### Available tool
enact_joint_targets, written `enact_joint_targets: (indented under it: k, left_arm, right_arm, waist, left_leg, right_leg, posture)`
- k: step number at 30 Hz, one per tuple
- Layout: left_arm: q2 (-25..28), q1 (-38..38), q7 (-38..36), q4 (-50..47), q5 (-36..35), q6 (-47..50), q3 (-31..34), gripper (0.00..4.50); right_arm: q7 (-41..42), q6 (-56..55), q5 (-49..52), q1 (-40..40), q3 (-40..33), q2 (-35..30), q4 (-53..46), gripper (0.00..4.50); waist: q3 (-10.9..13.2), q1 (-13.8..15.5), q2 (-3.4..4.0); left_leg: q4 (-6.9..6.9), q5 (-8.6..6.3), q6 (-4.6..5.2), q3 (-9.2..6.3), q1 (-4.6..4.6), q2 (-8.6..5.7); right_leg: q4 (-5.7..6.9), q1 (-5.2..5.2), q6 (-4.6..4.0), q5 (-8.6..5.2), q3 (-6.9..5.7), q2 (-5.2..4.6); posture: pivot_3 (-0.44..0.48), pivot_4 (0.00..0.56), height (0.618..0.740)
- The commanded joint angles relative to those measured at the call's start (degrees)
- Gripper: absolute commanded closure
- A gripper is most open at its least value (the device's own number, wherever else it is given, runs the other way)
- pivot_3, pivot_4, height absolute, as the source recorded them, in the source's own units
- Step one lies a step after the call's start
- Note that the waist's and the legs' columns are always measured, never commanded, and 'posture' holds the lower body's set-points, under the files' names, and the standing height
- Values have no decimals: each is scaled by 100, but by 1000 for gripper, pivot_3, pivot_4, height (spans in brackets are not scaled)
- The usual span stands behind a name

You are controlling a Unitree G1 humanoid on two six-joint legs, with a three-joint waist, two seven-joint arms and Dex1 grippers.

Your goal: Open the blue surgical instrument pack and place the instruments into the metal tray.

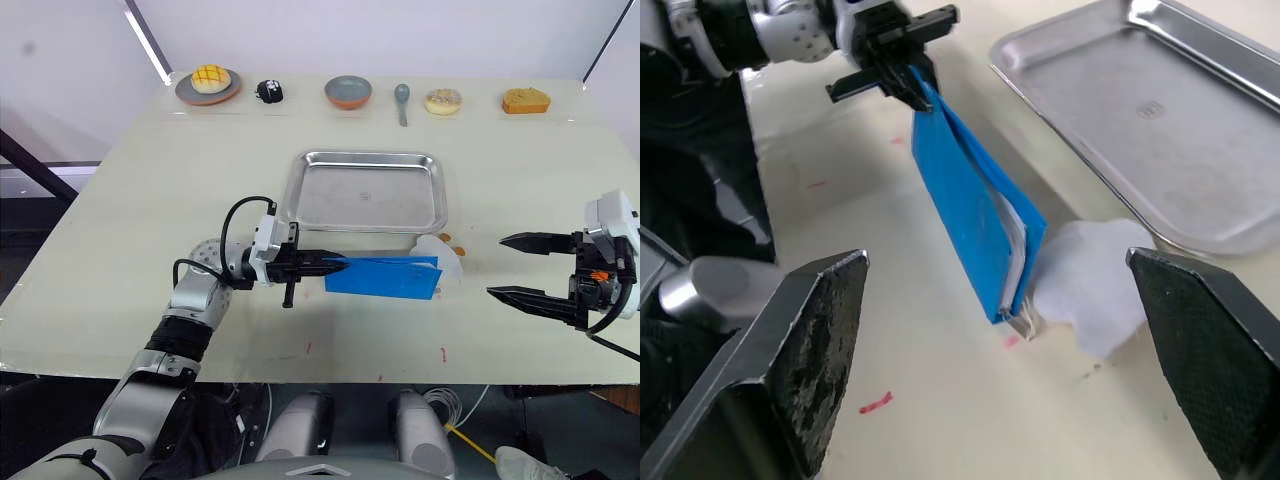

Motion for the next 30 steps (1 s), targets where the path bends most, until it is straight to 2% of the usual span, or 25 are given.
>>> enact_joint_targets:
  k: [1, 5, 8, 12, 17, 22, 25, 28, 29, 30]
  left_arm:
    - [127, 105, -23, -240, -43, -77, 109, 4500]
    - [255, 264, -62, -380, -96, -88, 149, 4500]
    - [319, 346, -46, -462, -124, -86, 157, 4500]
    - [395, 478, 14, -571, -124, -99, 166, 4500]
    - [464, 587, 84, -697, -149, -72, 182, 4500]
    - [503, 693, 166, -816, -167, -50, 199, 4500]
    - [498, 742, 204, -850, -163, -60, 192, 4500]
    - [486, 767, 240, -875, -158, -60, 185, 4500]
    - [484, 771, 246, -872, -155, -66, 185, 4500]
    - [480, 777, 253, -860, -150, -78, 183, 4500]
  right_arm:
    - [-177, -52, 56, -43, -101, -128, -112, 169]
    - [-635, -409, -619, -570, 894, -68, 346, 169]
    - [-637, -657, -957, -973, 1582, -3, 737, 169]
    - [-943, -936, -1813, -2016, 2776, 338, 1752, 169]
    - [-788, -1167, -2272, -2759, 3517, 690, 2538, 169]
    - [-603, -1348, -2680, -3114, 4114, 996, 3047, 169]
    - [-520, -1321, -2757, -3213, 4267, 1159, 3171, 1055]
    - [-416, -1273, -2781, -3217, 4312, 1194, 3125, 2484]
    - [-435, -1264, -2792, -3212, 4295, 1207, 3117, 2797]
    - [-446, -1280, -2805, -3199, 4273, 1205, 3108, 3390]
  waist:
    - [0, -9, 0]
    - [0, -62, -1]
    - [0, -62, 0]
    - [1, -70, 0]
    - [2, -68, 2]
    - [2, -75, 2]
    - [2, -72, 2]
    - [1, -72, 2]
    - [1, -72, 2]
    - [1, -72, 2]
  left_leg:
    - [0, 0, 0, 2, 2, 0]
    - [-2, 0, 0, 10, 8, 3]
    - [-4, 0, 0, 11, 8, 6]
    - [-6, 0, 0, 17, 8, 6]
    - [-7, 0, 0, 15, 8, 8]
    - [-8, 0, 0, 16, 5, 7]
    - [-7, 0, 0, 15, 7, 7]
    - [-6, 0, 0, 14, 7, 8]
    - [-6, 0, 0, 14, 7, 8]
    - [-6, 0, 0, 14, 7, 7]
  right_leg:
    - [0, 0, 0, 0, 1, 0]
    - [0, 0, 1, -1, 6, 2]
    - [0, -1, 1, -1, 8, 3]
    - [-1, -2, 0, -1, 14, 0]
    - [-1, -5, -1, 0, 13, 2]
    - [-2, -7, -1, 0, 15, -1]
    - [1, -7, -2, 0, 14, 0]
    - [2, -7, -2, 1, 14, 0]
    - [2, -7, -2, 1, 14, 0]
    - [2, -7, -2, 1, 14, 0]
  posture:
    - [0, 150, 740]
    - [0, 150, 740]
    - [0, 150, 740]
    - [0, 150, 740]
    - [0, 150, 740]
    - [0, 150, 740]
    - [0, 150, 740]
    - [0, 150, 740]
    - [0, 150, 740]
    - [0, 150, 740]
